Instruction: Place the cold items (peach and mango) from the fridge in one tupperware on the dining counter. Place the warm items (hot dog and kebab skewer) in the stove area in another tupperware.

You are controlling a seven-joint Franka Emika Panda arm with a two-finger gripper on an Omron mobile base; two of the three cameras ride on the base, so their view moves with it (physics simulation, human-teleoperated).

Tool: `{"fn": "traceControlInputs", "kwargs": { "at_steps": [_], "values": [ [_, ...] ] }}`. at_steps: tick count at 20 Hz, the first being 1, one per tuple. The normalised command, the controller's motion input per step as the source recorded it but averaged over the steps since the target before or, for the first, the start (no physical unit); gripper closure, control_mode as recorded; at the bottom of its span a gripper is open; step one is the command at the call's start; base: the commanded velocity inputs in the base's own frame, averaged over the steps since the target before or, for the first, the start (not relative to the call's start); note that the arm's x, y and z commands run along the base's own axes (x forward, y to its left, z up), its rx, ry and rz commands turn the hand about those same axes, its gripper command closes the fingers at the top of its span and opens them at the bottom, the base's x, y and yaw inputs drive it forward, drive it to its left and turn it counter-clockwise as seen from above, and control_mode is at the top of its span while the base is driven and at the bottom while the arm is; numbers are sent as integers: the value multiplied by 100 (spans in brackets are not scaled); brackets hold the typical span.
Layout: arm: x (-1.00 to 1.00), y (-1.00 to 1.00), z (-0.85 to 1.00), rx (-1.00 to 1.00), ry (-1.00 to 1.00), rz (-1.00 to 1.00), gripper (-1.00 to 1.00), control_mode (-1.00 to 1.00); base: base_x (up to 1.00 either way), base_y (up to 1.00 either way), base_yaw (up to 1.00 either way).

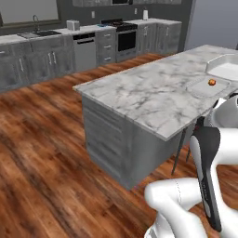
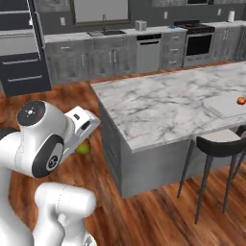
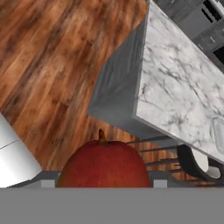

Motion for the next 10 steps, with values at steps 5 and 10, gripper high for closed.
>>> {"fn": "traceControlInputs", "kwargs": {
  "at_steps": [5, 10],
  "values": [
    [0, 0, 0, 0, 0, 0, 100, 100, 6, -100, 17],
    [0, 0, 0, 0, 0, 0, 100, 100, 12, -100, 23]
  ]
}}
